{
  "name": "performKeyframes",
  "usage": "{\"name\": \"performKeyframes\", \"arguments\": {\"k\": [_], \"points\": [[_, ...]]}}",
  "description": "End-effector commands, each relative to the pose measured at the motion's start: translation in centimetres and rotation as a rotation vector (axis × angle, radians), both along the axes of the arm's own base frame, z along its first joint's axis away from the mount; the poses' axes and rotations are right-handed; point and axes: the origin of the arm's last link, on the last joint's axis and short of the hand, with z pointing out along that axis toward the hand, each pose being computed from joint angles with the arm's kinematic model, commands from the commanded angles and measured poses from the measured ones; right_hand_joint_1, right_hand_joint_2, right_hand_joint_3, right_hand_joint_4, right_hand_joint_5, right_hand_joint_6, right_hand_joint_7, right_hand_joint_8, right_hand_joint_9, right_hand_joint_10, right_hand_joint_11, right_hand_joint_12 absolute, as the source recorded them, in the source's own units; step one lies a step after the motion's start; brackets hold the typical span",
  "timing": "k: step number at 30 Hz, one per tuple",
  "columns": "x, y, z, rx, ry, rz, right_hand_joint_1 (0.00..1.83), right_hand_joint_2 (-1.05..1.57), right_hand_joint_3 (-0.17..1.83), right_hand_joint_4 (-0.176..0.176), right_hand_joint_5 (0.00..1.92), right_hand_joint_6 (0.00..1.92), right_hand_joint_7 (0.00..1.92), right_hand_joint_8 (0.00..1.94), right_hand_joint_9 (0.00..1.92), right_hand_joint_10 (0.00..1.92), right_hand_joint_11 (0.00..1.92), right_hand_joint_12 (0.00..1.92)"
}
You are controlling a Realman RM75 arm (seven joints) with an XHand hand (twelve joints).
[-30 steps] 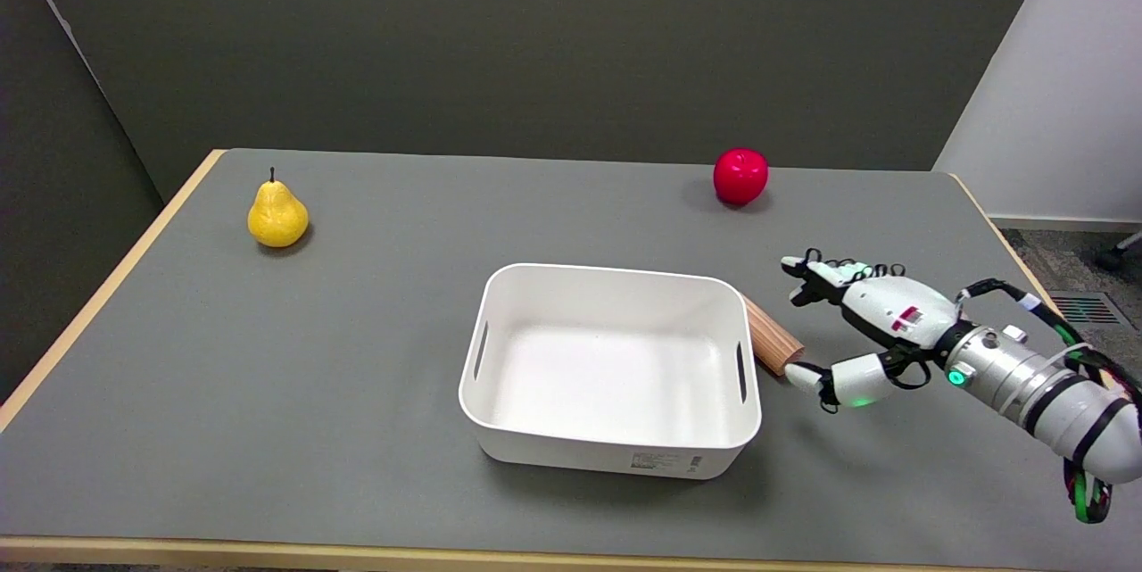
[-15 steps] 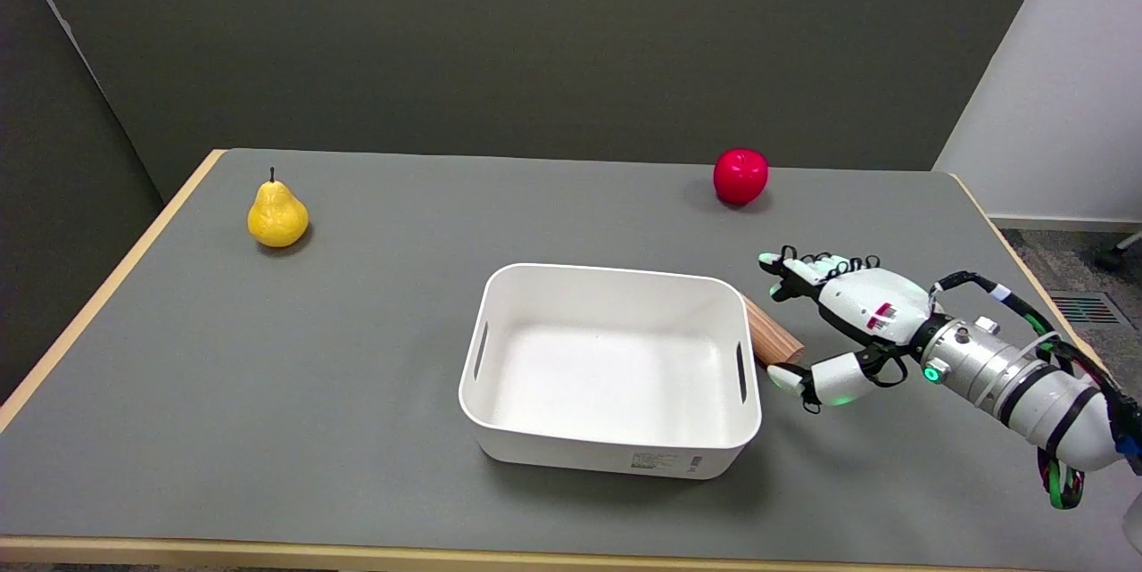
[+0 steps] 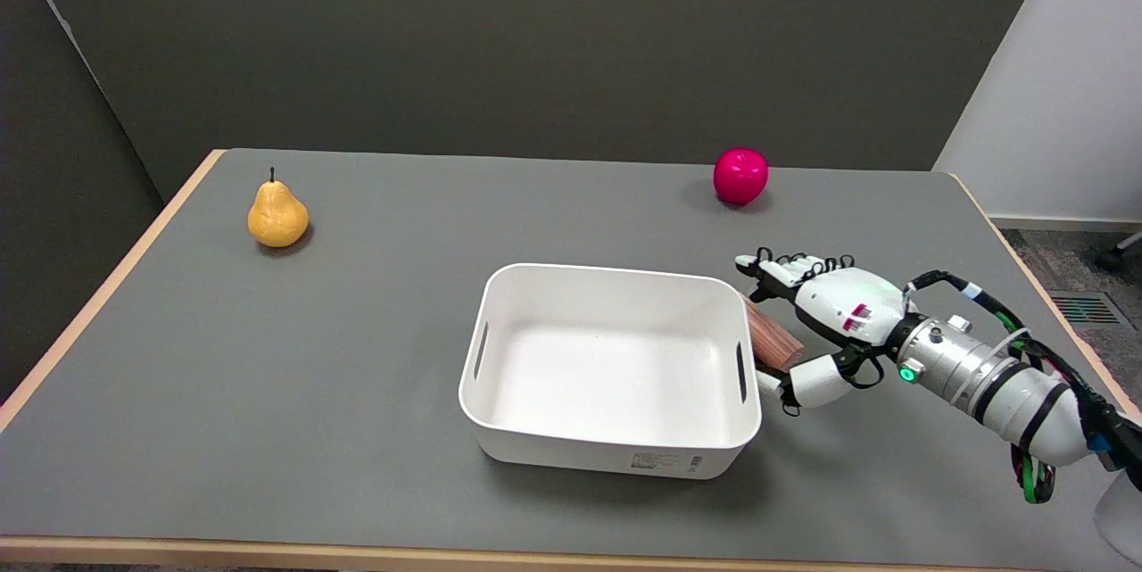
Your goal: Pick up the wooden cylinder.
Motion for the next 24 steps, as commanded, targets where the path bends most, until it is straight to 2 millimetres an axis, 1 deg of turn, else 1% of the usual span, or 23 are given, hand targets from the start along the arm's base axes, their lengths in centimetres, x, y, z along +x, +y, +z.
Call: {"name": "performKeyframes", "arguments": {"k": [1, 10, 14, 20, 24], "points": [[-0.7, -1.2, -1.3, 0.039, 0.030, -0.002, 0.51, 0.60, 0.84, -0.129, 0.00, 0.26, 0.32, 0.63, 0.20, 0.93, 0.15, 1.40], [-1.2, -1.6, 0.0, 0.006, 0.049, -0.011, 0.51, 0.60, 0.84, -0.129, 0.00, 0.26, 0.32, 0.62, 0.20, 0.92, 0.15, 1.39], [-0.9, -1.7, 0.8, -0.015, 0.059, -0.004, 0.52, 0.60, 0.84, -0.127, 0.00, 0.25, 0.31, 0.61, 0.20, 0.91, 0.15, 1.39], [0.2, -1.7, 2.3, -0.053, 0.081, 0.026, 0.52, 0.60, 0.85, -0.123, 0.00, 0.25, 0.30, 0.60, 0.20, 0.91, 0.15, 1.38], [0.1, -1.6, 2.9, -0.071, 0.086, 0.023, 0.52, 0.60, 0.85, -0.121, 0.00, 0.25, 0.30, 0.60, 0.20, 0.91, 0.15, 1.38]]}}
